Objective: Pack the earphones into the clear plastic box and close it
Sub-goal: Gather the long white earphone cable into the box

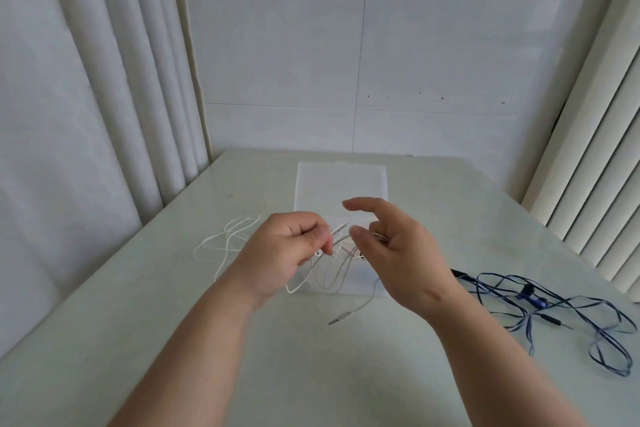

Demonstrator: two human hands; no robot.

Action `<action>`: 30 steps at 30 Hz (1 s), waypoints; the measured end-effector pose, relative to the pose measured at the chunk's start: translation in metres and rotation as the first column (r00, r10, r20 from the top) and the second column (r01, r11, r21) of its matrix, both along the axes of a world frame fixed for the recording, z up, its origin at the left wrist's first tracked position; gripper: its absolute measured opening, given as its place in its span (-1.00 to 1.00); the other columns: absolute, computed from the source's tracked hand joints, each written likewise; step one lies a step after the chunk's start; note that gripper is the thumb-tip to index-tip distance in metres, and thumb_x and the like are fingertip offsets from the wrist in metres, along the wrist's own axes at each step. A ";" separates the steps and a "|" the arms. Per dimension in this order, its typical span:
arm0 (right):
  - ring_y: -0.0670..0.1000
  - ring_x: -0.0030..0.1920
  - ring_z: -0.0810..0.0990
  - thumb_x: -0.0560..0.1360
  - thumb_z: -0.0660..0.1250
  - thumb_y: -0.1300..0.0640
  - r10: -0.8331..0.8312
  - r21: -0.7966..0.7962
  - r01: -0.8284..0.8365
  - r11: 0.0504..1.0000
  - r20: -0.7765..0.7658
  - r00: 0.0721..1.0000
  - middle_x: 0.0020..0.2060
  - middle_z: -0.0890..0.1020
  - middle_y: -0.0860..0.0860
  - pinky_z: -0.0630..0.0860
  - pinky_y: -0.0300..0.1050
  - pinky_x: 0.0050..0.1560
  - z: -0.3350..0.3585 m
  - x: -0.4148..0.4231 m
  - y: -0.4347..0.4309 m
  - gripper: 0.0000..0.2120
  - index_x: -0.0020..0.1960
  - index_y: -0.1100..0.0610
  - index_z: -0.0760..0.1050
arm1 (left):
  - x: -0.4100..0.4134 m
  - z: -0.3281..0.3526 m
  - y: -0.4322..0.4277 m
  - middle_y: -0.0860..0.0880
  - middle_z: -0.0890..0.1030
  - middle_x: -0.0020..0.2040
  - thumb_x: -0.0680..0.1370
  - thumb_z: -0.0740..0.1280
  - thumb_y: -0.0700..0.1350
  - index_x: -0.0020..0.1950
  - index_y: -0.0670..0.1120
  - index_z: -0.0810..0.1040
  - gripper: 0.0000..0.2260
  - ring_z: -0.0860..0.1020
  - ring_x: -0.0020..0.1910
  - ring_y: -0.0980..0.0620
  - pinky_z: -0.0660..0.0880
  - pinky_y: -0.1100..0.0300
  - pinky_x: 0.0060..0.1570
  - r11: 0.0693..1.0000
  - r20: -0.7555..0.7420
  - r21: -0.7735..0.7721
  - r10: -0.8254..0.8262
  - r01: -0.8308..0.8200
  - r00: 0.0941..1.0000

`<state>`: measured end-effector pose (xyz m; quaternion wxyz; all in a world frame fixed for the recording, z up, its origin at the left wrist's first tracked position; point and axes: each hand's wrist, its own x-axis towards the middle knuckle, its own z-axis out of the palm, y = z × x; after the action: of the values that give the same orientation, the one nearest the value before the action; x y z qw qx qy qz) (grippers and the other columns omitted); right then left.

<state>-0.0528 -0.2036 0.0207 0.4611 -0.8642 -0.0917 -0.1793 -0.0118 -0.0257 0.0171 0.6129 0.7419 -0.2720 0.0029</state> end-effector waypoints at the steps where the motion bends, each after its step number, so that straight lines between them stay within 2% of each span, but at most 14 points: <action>1: -0.10 -0.48 0.28 0.56 0.28 0.08 0.005 -0.003 -0.005 1.000 0.004 1.000 -0.53 0.34 -0.09 0.29 -0.24 -0.42 0.000 -0.001 0.001 -0.80 0.06 -0.23 0.52 | 0.000 0.000 0.000 0.01 0.20 -0.50 0.47 0.25 -0.03 -0.34 -0.07 0.57 -0.76 0.14 -0.48 0.08 0.09 0.23 -0.45 1.000 -0.008 0.000 -0.015 0.015 1.000; 4: -0.07 -0.46 0.30 0.55 0.31 0.05 0.001 0.025 -0.002 1.000 0.003 1.000 -0.50 0.40 0.00 0.27 -0.23 -0.43 0.000 -0.002 0.002 -0.90 -0.10 -0.11 0.57 | 0.001 0.000 0.001 -0.03 0.23 -0.49 0.45 0.31 0.06 -0.32 -0.08 0.58 -0.75 0.17 -0.46 0.04 0.10 0.17 -0.41 0.999 -0.017 -0.007 -0.048 0.047 0.999; 7: -0.02 -0.43 0.28 0.58 0.28 0.07 0.004 0.202 0.006 0.979 -0.046 0.999 -0.51 0.36 -0.05 0.25 -0.17 -0.40 0.003 -0.001 0.001 -0.85 -0.17 -0.02 0.49 | 0.003 -0.001 0.001 0.03 0.44 -0.38 0.34 0.39 0.20 -0.18 -0.06 0.58 -0.68 0.35 -0.37 0.06 0.30 0.23 -0.37 0.998 0.028 -0.022 -0.060 0.061 0.998; 8: -0.01 -0.43 0.25 0.59 0.27 0.09 0.036 0.307 -0.010 0.952 -0.079 0.996 -0.50 0.33 -0.06 0.22 -0.16 -0.40 0.005 -0.001 0.000 -0.83 -0.19 0.00 0.47 | 0.003 -0.002 0.001 0.06 0.49 -0.30 0.31 0.43 0.21 -0.13 -0.03 0.56 -0.65 0.40 -0.31 0.07 0.36 0.27 -0.31 0.999 0.067 0.022 -0.050 0.049 0.997; 10: -0.02 -0.45 0.21 0.60 0.25 0.13 0.119 0.478 -0.043 0.877 -0.128 0.985 -0.48 0.30 -0.03 0.17 -0.18 -0.44 0.008 -0.002 -0.001 -0.82 -0.19 0.02 0.46 | 0.003 -0.004 -0.001 0.13 0.51 -0.18 0.23 0.47 0.27 -0.05 0.09 0.52 -0.58 0.44 -0.23 0.11 0.40 0.29 -0.23 0.979 0.149 0.205 -0.015 -0.016 0.989; 12: -0.03 -0.47 0.21 0.60 0.25 0.15 0.164 0.544 -0.058 0.837 -0.147 0.975 -0.49 0.30 -0.04 0.15 -0.21 -0.47 0.010 -0.003 -0.002 -0.84 -0.16 0.07 0.44 | 0.002 -0.007 -0.006 0.20 0.49 -0.17 0.20 0.51 0.26 -0.07 0.18 0.47 -0.58 0.41 -0.23 0.19 0.37 0.32 -0.23 0.929 0.225 0.353 0.031 -0.111 0.974; 14: -0.04 -0.48 0.22 0.60 0.24 0.14 0.184 0.568 -0.068 0.820 -0.150 0.971 -0.50 0.31 -0.05 0.14 -0.22 -0.48 0.011 -0.002 -0.003 -0.86 -0.15 0.10 0.44 | 0.000 -0.009 -0.012 0.24 0.48 -0.25 0.29 0.53 0.12 -0.17 0.15 0.45 -0.71 0.40 -0.29 0.20 0.31 0.34 -0.29 0.902 0.308 0.376 0.095 -0.213 0.946; 16: -0.05 -0.49 0.23 0.60 0.23 0.15 0.198 0.594 -0.073 0.801 -0.148 0.969 -0.51 0.31 -0.07 0.14 -0.21 -0.48 0.011 -0.001 -0.004 -0.86 -0.13 0.11 0.44 | 0.001 -0.010 -0.014 0.23 0.49 -0.30 0.39 0.49 -0.01 -0.25 0.08 0.46 -0.80 0.41 -0.34 0.19 0.28 0.37 -0.35 0.908 0.332 0.331 0.142 -0.256 0.933; 19: -0.05 -0.49 0.23 0.60 0.23 0.16 0.215 0.620 -0.076 0.781 -0.153 0.965 -0.50 0.30 -0.07 0.11 -0.20 -0.47 0.010 -0.001 -0.006 -0.87 -0.11 0.12 0.46 | 0.003 -0.009 -0.012 0.09 0.51 -0.30 0.39 0.43 -0.06 -0.27 0.03 0.49 -0.88 0.45 -0.33 0.18 0.34 0.33 -0.29 0.946 0.288 0.241 0.146 -0.219 0.946; 21: -0.04 -0.48 0.21 0.60 0.23 0.16 0.228 0.623 -0.084 0.778 -0.155 0.961 -0.50 0.30 -0.06 0.06 -0.16 -0.43 0.009 0.000 -0.006 -0.88 -0.11 0.12 0.47 | 0.003 -0.008 -0.010 -0.03 0.54 -0.31 0.37 0.37 -0.08 -0.25 -0.04 0.51 -0.93 0.48 -0.33 0.05 0.38 0.18 -0.26 0.966 0.202 0.186 0.142 -0.180 0.969; 24: -0.04 -0.48 0.22 0.60 0.23 0.17 0.218 0.621 -0.070 0.780 -0.165 0.962 -0.51 0.31 -0.07 0.04 -0.11 -0.38 0.008 0.001 -0.006 -0.88 -0.11 0.12 0.48 | 0.003 -0.007 -0.010 -0.13 0.56 -0.37 0.35 0.34 -0.17 -0.26 -0.09 0.48 -0.95 0.51 -0.32 -0.17 0.40 0.11 -0.24 0.991 0.078 0.011 0.132 -0.133 0.988; 25: -0.04 -0.49 0.22 0.60 0.23 0.17 0.213 0.621 -0.062 0.781 -0.172 0.962 -0.51 0.31 -0.07 0.05 -0.10 -0.38 0.008 0.001 -0.006 -0.87 -0.11 0.12 0.48 | 0.004 -0.006 -0.010 -0.10 0.56 -0.39 0.35 0.34 -0.21 -0.25 -0.08 0.50 -0.95 0.51 -0.33 -0.16 0.41 0.12 -0.23 0.991 0.053 -0.050 0.127 -0.125 0.990; 28: -0.06 -0.52 0.24 0.59 0.24 0.17 0.192 0.612 -0.033 0.790 -0.198 0.961 -0.52 0.33 -0.05 0.08 -0.14 -0.41 0.009 0.002 -0.009 -0.87 -0.12 0.12 0.49 | 0.006 -0.003 -0.006 -0.02 0.53 -0.41 0.46 0.36 -0.32 -0.16 -0.13 0.57 -0.90 0.49 -0.37 0.02 0.44 0.28 -0.27 0.985 0.001 -0.153 0.087 -0.085 0.996; 30: -0.07 -0.53 0.25 0.59 0.26 0.17 0.156 0.575 0.002 0.818 -0.226 0.962 -0.53 0.36 -0.05 0.14 -0.19 -0.46 0.010 0.004 -0.012 -0.86 -0.13 0.12 0.52 | 0.006 -0.002 -0.003 -0.03 0.49 -0.42 0.50 0.35 -0.31 -0.05 -0.15 0.58 -0.91 0.46 -0.41 0.04 0.43 0.29 -0.31 0.973 -0.062 -0.224 0.036 -0.050 0.997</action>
<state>-0.0491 -0.2155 0.0307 0.7129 -0.6983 -0.0071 -0.0633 -0.0054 -0.0286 0.0147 0.7005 0.6730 -0.2360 0.0256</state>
